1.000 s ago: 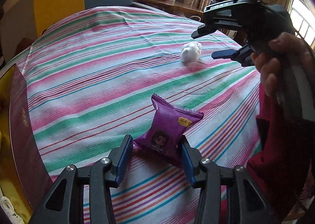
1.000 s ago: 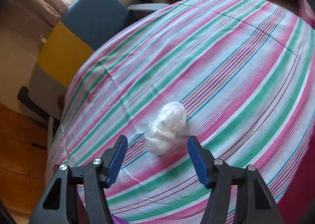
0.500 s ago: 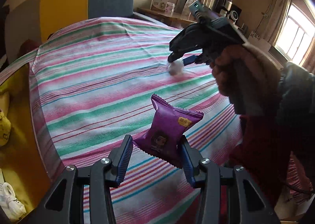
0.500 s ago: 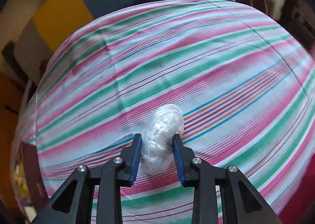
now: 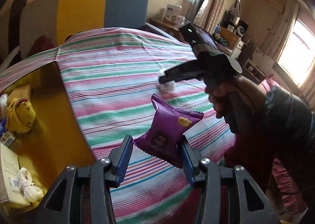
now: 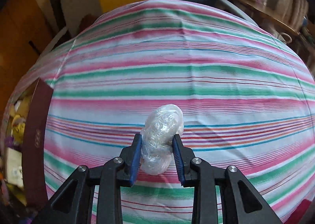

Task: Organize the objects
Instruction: 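Lower the purple packet into the gold tray and open the left gripper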

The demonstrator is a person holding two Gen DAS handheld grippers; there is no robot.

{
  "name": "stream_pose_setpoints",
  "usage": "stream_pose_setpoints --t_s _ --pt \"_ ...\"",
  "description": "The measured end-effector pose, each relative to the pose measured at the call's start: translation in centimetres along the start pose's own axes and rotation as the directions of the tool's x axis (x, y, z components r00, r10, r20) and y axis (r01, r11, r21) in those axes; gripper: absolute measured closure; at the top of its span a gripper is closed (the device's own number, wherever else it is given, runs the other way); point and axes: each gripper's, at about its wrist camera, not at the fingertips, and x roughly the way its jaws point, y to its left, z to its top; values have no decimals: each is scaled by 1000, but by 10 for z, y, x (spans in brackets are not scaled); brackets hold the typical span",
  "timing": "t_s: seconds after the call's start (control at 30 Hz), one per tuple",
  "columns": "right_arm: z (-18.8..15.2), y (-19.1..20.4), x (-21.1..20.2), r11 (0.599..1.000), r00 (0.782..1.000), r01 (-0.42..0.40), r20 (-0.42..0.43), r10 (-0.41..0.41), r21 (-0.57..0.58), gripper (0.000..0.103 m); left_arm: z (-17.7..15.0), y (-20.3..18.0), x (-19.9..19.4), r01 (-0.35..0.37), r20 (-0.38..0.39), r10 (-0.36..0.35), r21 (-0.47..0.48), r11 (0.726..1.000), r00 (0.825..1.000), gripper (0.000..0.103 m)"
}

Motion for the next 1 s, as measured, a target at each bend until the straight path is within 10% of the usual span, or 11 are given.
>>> stream_pose_setpoints --t_s 0.2,0.47,1.0 --pt "2 -4 2 1000 1000 7 -1 -7 2 72 4 63 -27 -73 19 79 -205 976 997 56" --pt "1 3 1 999 1000 22 0 -23 -28 71 -17 144 -36 -282 -78 274 -405 870 959 56" --pt "-2 10 0 996 999 43 5 -43 -74 71 -4 166 -8 -453 -165 425 -418 787 890 54"
